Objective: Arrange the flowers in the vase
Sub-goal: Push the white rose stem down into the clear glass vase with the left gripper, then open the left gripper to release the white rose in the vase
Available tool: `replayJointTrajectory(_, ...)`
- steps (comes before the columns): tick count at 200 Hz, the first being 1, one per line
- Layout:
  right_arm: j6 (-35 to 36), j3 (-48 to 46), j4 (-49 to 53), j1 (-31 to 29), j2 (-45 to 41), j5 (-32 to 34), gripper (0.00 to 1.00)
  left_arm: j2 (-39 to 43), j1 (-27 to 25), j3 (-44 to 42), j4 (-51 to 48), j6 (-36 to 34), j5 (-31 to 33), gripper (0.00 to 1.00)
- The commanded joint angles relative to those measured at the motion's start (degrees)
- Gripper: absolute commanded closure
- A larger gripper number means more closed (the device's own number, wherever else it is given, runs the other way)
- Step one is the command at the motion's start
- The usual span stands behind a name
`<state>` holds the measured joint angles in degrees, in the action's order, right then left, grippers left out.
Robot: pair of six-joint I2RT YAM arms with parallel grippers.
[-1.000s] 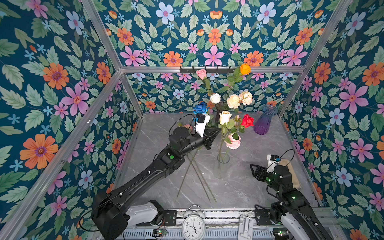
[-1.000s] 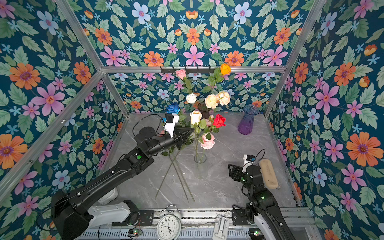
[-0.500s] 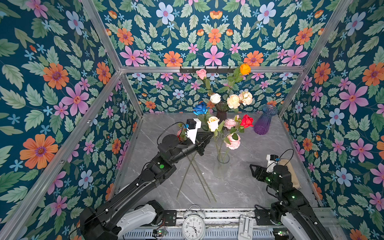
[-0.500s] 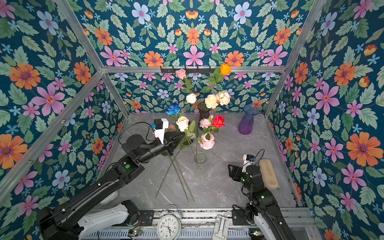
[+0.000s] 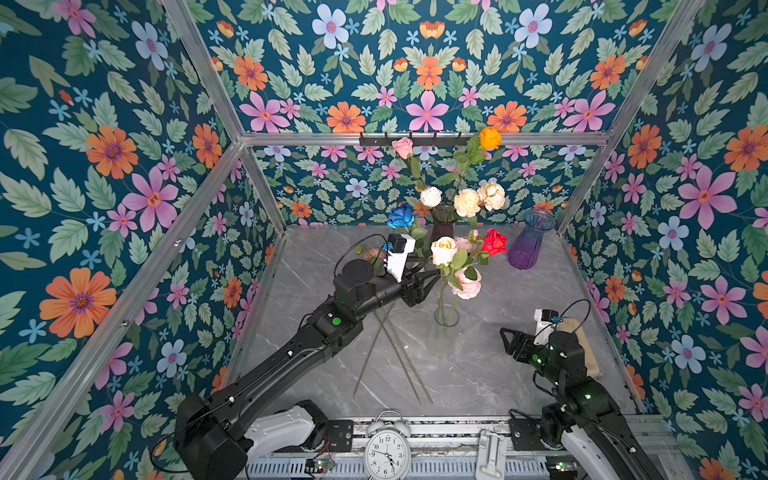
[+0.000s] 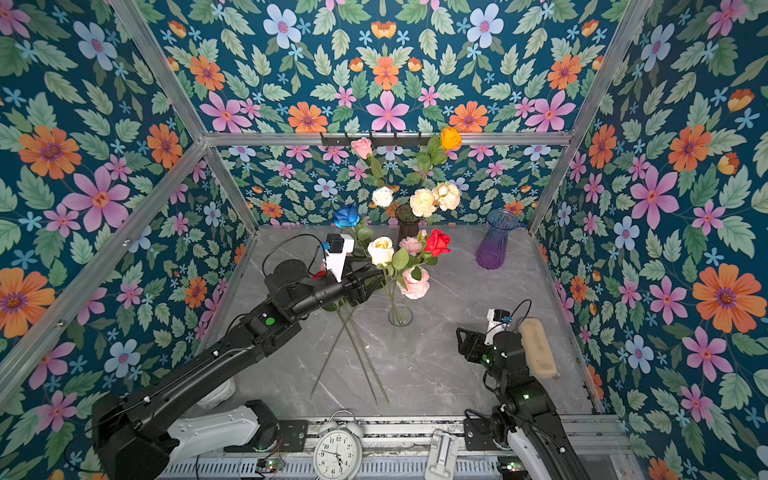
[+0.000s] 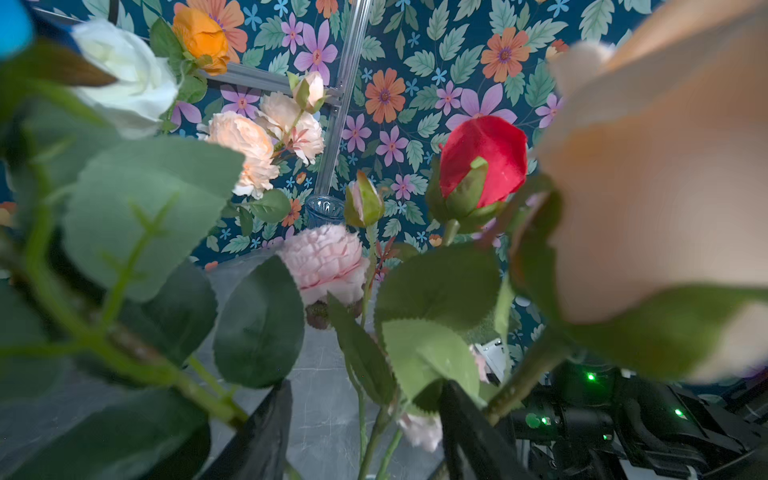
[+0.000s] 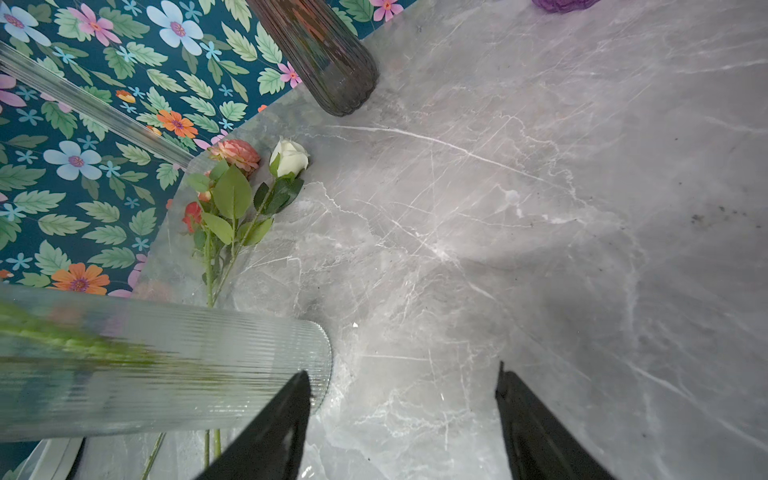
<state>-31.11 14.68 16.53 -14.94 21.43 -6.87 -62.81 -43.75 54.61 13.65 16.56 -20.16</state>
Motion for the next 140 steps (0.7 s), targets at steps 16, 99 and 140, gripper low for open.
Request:
replayJointTrajectory(16, 0.5, -0.4, -0.6, 0.0, -0.2, -0.8, 0.28, 10.2, 0.1, -8.6, -0.1, -1.5, 10.2, 0.35)
replayJointTrajectory(99, 0.9, -0.6, -1.6, 0.0, -0.2, -2.0, 0.28, 23.9, 0.1, -19.3, -12.0, 2.5, 22.6, 0.33)
replayJointTrajectory(140, 0.8, -0.9, -0.5, 0.0, -2.4, -1.7, 0.28, 20.9, 0.1, -18.8, -13.9, 2.9, 22.2, 0.34)
